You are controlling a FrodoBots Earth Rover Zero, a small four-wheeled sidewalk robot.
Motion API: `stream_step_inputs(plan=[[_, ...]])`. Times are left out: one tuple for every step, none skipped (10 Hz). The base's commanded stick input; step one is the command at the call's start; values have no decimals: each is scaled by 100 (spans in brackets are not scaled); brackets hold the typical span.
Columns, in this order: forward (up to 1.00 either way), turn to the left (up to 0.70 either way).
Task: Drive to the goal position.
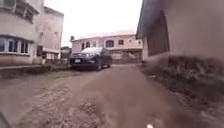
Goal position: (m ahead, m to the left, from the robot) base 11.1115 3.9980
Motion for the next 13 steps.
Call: stream_step_inputs(plan=[[100, -28], [100, -28], [100, -28], [100, -28], [100, -21], [100, -7], [100, 7], [100, 12], [100, 12], [100, 12], [100, 3], [100, -7], [100, -16]])
